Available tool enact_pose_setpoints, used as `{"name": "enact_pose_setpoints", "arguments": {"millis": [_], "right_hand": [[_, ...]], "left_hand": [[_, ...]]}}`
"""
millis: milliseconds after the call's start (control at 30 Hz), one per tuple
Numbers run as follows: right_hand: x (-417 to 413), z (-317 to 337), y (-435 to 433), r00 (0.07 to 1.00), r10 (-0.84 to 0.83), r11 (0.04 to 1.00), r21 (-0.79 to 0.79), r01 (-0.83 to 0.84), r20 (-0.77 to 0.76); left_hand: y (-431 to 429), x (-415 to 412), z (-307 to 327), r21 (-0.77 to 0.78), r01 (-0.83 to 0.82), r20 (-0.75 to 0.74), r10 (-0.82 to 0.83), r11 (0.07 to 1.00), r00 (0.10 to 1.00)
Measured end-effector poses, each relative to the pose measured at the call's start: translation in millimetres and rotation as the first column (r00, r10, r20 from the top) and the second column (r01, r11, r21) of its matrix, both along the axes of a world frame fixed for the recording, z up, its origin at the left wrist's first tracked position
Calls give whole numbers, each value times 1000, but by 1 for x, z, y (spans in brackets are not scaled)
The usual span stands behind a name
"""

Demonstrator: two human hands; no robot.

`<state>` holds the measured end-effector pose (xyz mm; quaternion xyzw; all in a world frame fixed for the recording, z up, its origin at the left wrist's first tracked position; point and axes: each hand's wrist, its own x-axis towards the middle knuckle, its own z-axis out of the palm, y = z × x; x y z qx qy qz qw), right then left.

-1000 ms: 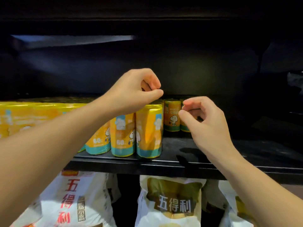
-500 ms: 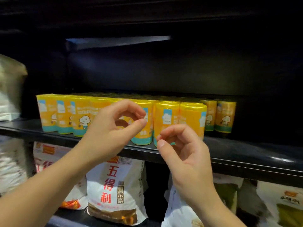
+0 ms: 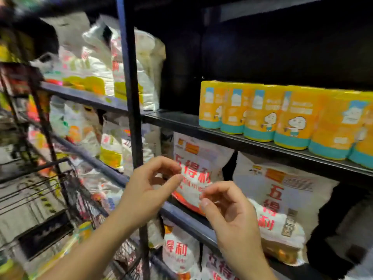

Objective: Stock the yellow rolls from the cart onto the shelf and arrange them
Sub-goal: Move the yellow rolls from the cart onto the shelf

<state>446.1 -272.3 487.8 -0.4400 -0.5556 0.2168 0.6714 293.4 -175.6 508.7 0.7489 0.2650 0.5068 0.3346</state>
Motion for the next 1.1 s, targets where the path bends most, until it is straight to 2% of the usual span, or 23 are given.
{"name": "enact_pose_setpoints", "arguments": {"millis": [267,467,567,700,800,900,1100], "right_hand": [[-134,-90,93,991,118,957,-258,-132,-71],[-213,-156,150,961,276,877,-409,-252,-1],[-242,-188,181,940,337,828,-492,-270,51],[-278,-222,219,897,431,748,-595,-293,99],[-302,-241,250,846,516,694,-643,-325,130],[-321,-262,292,807,569,647,-691,-321,158],[-352,-323,401,747,650,493,-824,-280,135]], "left_hand": [[41,-161,-95,-293,-255,-52,251,922,967],[58,-250,-164,-450,-454,-133,445,769,886],[65,-286,-192,-547,-531,-162,540,647,826],[81,-325,-228,-670,-584,-198,648,458,735],[99,-345,-250,-719,-601,-225,701,350,677],[128,-357,-270,-774,-575,-241,716,266,656],[212,-372,-313,-827,-545,-298,717,136,631]]}}
